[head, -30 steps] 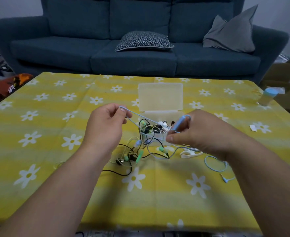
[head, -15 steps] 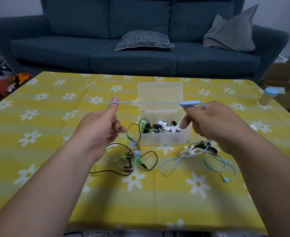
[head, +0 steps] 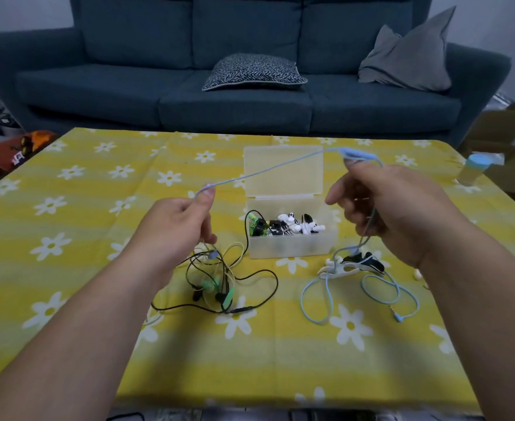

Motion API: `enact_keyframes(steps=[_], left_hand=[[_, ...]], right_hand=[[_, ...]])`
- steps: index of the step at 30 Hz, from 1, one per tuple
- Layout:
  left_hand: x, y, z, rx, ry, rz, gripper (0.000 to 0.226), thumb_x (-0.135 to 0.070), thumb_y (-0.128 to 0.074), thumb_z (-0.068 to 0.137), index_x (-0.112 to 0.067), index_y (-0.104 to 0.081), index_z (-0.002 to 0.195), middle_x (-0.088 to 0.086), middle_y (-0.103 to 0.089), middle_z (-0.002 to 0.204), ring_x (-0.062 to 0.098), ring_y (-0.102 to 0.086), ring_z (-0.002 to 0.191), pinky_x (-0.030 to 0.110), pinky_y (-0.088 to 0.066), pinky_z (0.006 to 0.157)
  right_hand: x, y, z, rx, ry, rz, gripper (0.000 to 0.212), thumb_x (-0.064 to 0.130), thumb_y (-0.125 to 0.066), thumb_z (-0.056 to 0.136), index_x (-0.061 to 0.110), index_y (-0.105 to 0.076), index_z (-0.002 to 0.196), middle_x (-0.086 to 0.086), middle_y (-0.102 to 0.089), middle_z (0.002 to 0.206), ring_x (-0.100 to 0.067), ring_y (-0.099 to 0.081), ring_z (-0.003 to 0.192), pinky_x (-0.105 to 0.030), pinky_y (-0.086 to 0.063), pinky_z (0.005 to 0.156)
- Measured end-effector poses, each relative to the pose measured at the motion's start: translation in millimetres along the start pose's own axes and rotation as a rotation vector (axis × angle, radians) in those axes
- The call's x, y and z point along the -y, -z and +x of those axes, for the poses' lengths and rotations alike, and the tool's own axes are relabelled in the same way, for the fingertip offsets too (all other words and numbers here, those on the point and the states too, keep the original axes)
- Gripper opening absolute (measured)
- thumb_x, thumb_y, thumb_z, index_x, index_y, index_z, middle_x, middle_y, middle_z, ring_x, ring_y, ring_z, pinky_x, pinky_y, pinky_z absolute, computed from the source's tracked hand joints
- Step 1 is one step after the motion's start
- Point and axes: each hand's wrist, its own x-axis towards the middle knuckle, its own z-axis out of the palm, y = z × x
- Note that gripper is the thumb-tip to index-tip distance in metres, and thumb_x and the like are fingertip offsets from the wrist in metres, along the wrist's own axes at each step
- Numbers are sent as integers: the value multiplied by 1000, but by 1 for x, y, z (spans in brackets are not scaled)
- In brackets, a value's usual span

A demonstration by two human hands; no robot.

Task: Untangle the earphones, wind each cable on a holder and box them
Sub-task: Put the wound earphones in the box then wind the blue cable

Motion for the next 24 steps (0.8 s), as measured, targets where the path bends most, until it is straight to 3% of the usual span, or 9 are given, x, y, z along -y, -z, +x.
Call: enact_keyframes(steps=[2, 4, 7, 12, 14, 16, 19, 22, 24], left_hand=[[3, 0, 0, 18, -13, 98, 58, -47, -49, 98, -11, -60, 54, 8, -62, 61, 32, -63, 71, 33, -45, 73], [8, 1, -1, 37, -13, 282, 47, -33, -52, 99, -8, -63, 61, 7, -64, 66, 27, -55, 66, 30, -41, 64], [15, 3, -1, 72, 21, 456, 45, -29, -46, 103, -11, -68, 68, 6, -68, 72, 25, -60, 68, 31, -45, 65], [-1, -2, -10, 153, 138, 122, 62, -53, -31, 101, -7, -69, 84, 13, -70, 87, 32, -63, 68, 43, -54, 70], [-6, -5, -18, 271, 130, 48, 61, -55, -29, 100, -12, -72, 89, 10, -72, 98, 32, -70, 84, 48, -53, 88], [-9, -8, -23, 349, 31, 71, 57, -54, -29, 99, -22, -76, 91, -3, -72, 104, 15, -67, 101, 40, -49, 97], [-17, -12, -24, 314, -82, 40, 53, -51, -30, 100, -32, -79, 92, -12, -66, 99, 6, -58, 94, 27, -47, 86], [-21, -13, -21, 266, -109, -39, 48, -44, -38, 102, -27, -80, 87, -6, -55, 80, 14, -46, 73, 28, -42, 73], [-18, -13, -18, 223, -83, -20, 43, -34, -46, 102, -19, -77, 76, -4, -59, 73, 13, -49, 68, 31, -41, 71]], right_hand=[[3, 3, 1, -76, 18, 58, 53, 40, -48, 99, 13, -71, 59, -2, -43, 60, -16, -34, 55, -28, -25, 49], [7, 6, 0, -127, 45, 105, 51, 36, -51, 96, 14, -69, 55, -4, -33, 59, -21, -23, 59, -29, -19, 50], [9, 7, -3, -140, 87, 93, 54, 40, -50, 99, 11, -68, 57, -6, -31, 52, -24, -17, 56, -30, -16, 49], [9, 6, -6, -80, 75, -6, 52, 44, -48, 100, 5, -70, 74, -8, -49, 55, -18, -33, 39, -24, -22, 40], [8, 5, -9, 10, 59, -73, 40, 35, -55, 98, 6, -70, 76, -7, -51, 57, -19, -41, 39, -26, -27, 39], [6, 1, -12, 109, 47, -140, 33, 30, -59, 96, 5, -70, 77, -6, -53, 57, -20, -45, 40, -27, -31, 41], [3, -4, -13, 161, 35, -180, 30, 26, -61, 95, 3, -70, 78, -6, -54, 54, -20, -45, 42, -28, -32, 45], [1, -5, -11, 133, 38, -158, 25, 22, -63, 94, 2, -70, 81, -5, -54, 53, -18, -46, 41, -28, -32, 44], [1, -5, -10, 121, 44, -120, 17, 17, -67, 90, 3, -68, 80, -4, -56, 55, -17, -50, 43, -27, -35, 44]])
